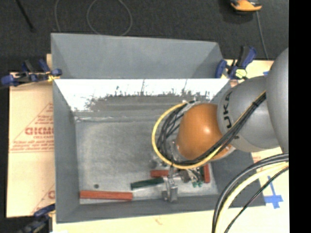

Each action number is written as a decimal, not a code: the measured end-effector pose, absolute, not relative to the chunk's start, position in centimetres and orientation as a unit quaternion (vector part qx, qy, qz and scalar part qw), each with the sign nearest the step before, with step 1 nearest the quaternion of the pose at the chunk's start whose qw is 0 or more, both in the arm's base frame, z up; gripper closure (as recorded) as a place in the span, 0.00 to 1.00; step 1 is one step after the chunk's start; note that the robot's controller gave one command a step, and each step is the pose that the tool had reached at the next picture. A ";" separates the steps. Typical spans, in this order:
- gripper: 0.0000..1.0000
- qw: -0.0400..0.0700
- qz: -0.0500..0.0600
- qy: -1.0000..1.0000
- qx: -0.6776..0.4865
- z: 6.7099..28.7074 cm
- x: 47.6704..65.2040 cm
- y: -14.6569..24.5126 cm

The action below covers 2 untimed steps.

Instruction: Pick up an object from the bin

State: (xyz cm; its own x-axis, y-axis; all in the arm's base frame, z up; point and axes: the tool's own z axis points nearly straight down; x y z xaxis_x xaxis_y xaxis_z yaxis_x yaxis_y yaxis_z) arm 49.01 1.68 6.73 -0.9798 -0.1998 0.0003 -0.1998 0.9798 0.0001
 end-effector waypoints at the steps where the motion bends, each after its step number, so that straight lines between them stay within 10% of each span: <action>1: 1.00 -0.003 0.000 -0.995 0.100 7.1 49.2 1.9; 2: 1.00 -0.005 0.001 -0.994 0.106 23.3 48.7 0.1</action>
Offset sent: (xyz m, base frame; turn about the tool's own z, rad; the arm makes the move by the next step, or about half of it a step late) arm 0.0000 0.0000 0.0000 0.0000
